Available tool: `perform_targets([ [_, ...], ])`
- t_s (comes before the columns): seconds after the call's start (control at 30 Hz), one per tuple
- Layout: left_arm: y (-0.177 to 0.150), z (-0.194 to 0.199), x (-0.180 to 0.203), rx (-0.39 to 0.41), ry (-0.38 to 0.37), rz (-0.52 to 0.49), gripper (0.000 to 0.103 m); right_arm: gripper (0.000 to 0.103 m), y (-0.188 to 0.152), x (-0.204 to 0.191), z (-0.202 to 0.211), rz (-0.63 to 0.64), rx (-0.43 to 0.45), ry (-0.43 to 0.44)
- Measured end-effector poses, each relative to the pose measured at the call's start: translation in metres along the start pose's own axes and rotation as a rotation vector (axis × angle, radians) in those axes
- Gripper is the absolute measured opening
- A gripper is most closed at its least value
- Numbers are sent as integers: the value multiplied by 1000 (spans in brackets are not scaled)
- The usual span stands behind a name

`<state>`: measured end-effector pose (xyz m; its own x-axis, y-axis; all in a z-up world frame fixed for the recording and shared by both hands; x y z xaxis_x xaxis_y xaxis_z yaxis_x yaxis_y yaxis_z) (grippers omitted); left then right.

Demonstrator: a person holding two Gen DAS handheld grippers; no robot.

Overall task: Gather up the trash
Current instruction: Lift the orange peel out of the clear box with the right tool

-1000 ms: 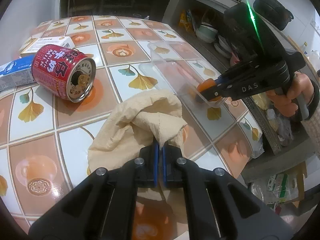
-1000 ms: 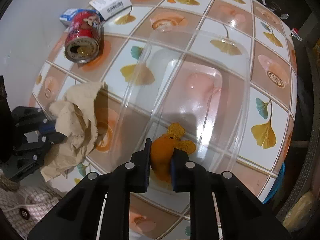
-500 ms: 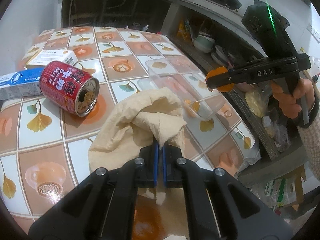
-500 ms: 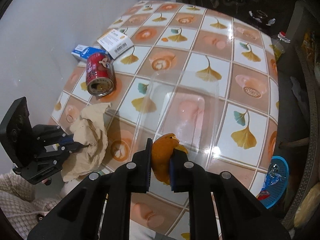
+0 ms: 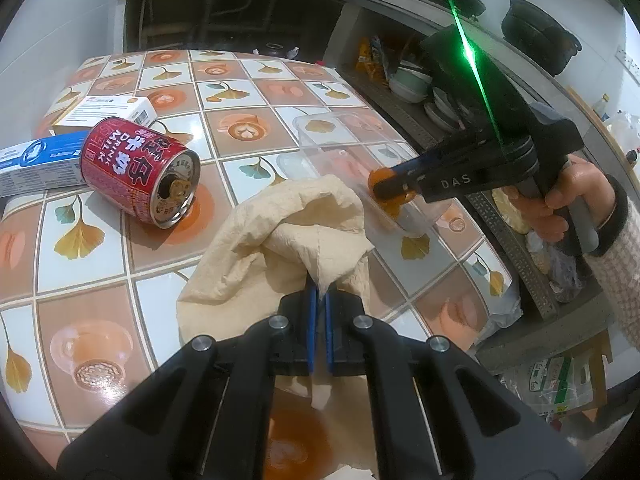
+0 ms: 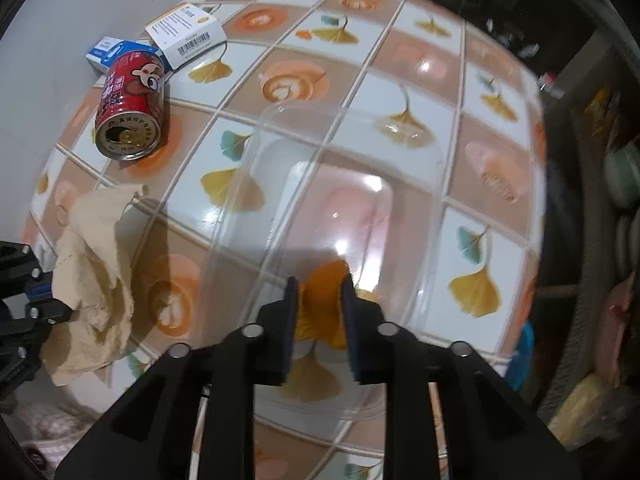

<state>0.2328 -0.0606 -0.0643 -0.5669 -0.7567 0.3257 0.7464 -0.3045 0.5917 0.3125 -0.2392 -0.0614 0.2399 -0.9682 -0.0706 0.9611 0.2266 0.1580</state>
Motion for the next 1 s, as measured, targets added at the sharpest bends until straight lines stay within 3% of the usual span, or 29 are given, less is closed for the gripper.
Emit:
perform_targets([
  [0.17,0,-3,-3,-8,-4,5,2,45,-2,5,4,-4,-10,35],
  [0.37,-1,-6,-2,-18,-11,5,2,50,-5,-9,-6,106,-86,-12],
  [0.6,0,-7,-3,-23,-12,8,2,50,-4,-24,-29,201,-168,-68],
  [0.87,-1,-8,-5,-27,-11,7,2,50,1,-32,-36,217,-164,-67],
  [1.0,-1,-8,-5,-27,-12,6,2,43,-1,-33,-33,207,-159,-43],
])
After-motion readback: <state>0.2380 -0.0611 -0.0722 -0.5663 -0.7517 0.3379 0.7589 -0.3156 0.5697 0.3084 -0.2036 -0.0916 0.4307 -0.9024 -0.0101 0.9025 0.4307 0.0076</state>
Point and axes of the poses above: each gripper's, at about its wrist camera, not at the fingertips, and z roughly against the way its jaws point, x to its right, y to its top, the point moved 2 cm from there along -z, roughly the way its jaws point
